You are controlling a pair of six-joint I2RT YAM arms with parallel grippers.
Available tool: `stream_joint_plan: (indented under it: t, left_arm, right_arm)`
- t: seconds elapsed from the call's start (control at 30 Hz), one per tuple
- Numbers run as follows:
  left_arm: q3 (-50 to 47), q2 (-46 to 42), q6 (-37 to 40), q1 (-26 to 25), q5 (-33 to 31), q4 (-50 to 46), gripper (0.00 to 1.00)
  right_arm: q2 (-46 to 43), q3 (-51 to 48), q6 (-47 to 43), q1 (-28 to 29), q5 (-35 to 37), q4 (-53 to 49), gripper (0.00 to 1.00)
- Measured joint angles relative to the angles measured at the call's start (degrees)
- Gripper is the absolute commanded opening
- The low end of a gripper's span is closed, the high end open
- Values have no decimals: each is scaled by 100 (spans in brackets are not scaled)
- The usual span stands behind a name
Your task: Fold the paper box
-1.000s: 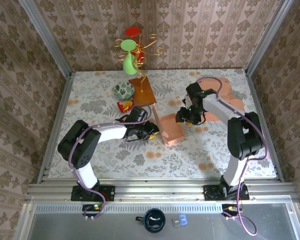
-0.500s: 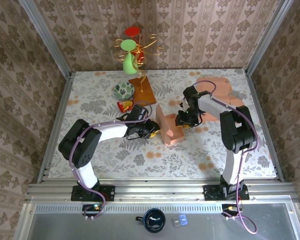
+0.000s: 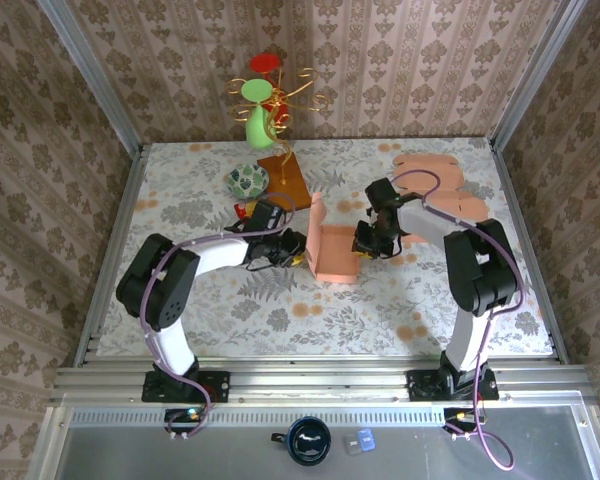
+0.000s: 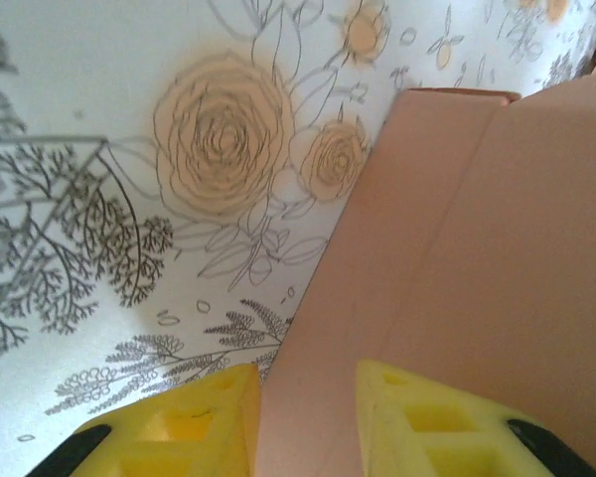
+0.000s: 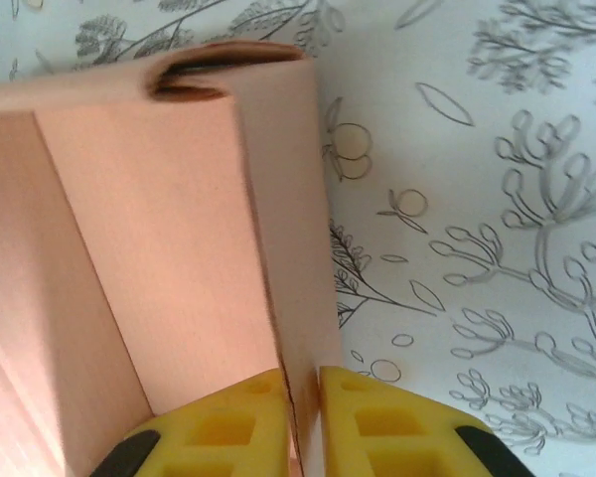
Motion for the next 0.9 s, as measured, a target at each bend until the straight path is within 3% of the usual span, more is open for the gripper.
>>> stream_joint_plan:
  t: [0.13, 0.3, 0.5, 0.57, 0.7, 0.9]
  left_arm:
    - [168, 26, 98, 127, 22, -87, 33]
    - [378, 144, 210, 243, 98, -157, 33]
    - [632, 435, 310, 286, 168, -203, 33]
    - [667, 483, 334, 284, 201, -219, 33]
    - [721, 520, 372, 282, 267, -260, 33]
    - [817, 564, 382, 280, 310, -291, 33]
  right_arm:
    - [-278, -238, 769, 101, 251, 157, 10]
    - [-706, -708, 1980, 389, 566, 251, 14]
    - [-826, -837, 3053, 715, 640, 286, 22]
    - [-826, -822, 3283, 719, 638, 293, 32]
    - [-828, -811, 3491, 719, 638, 295, 44]
    - [-1119, -807, 2855, 549, 636, 339, 43]
